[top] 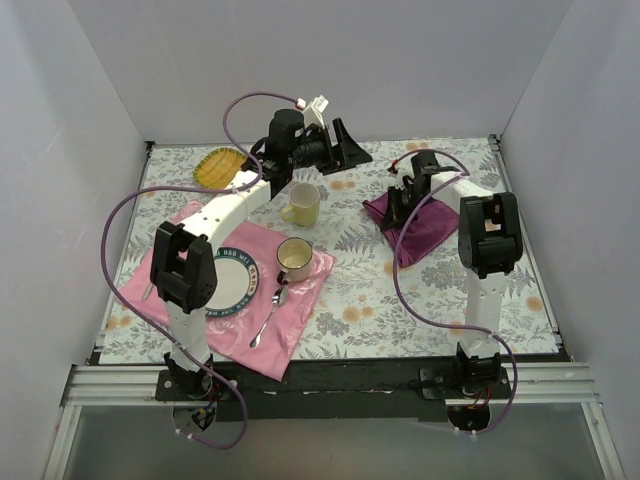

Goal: Fold the napkin, place the utensils inside, and roll it up
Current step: Roll the napkin with the utensil

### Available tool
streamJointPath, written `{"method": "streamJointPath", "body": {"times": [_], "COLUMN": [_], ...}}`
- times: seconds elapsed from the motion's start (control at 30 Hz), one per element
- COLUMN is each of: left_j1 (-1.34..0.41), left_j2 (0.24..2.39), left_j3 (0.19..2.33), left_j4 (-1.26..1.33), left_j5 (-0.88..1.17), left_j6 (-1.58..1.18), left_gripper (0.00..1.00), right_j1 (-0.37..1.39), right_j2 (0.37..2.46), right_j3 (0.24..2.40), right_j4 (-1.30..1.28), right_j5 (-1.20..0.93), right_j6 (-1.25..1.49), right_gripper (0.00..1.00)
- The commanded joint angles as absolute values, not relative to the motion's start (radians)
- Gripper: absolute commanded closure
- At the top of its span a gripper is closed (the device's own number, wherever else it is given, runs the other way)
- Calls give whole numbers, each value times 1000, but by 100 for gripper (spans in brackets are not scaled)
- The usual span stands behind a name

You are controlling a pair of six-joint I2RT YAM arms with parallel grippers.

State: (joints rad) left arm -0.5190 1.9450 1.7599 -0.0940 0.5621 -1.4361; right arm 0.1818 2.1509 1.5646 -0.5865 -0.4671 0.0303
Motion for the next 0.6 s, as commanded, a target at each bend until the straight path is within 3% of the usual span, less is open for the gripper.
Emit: {"method": "streamJointPath", "body": {"times": [0.0, 0.17, 0.4, 0.57], "left_j1": [-525, -566, -649, -652], "left_j2": [1832, 1810, 1914, 2003], "left_j3": [1643, 1540, 1486, 1502], "left_j4": [-133, -117, -58, -6], "left_j5": [522, 482, 390, 330], "left_j6": [-1336, -1312, -1311, -1327], "left_gripper": [35, 41, 69, 79], "right_j1": [202, 199, 169, 130], "right_j2": [2259, 2324, 2422, 2464], "right_j3": [1569, 1617, 1715, 1755], "right_j4": [-697, -715, -770, -816], "right_j5": [-615, -673, -744, -773], "right_j6": [97, 91, 20, 3], "right_gripper": [99, 99, 99, 99]}}
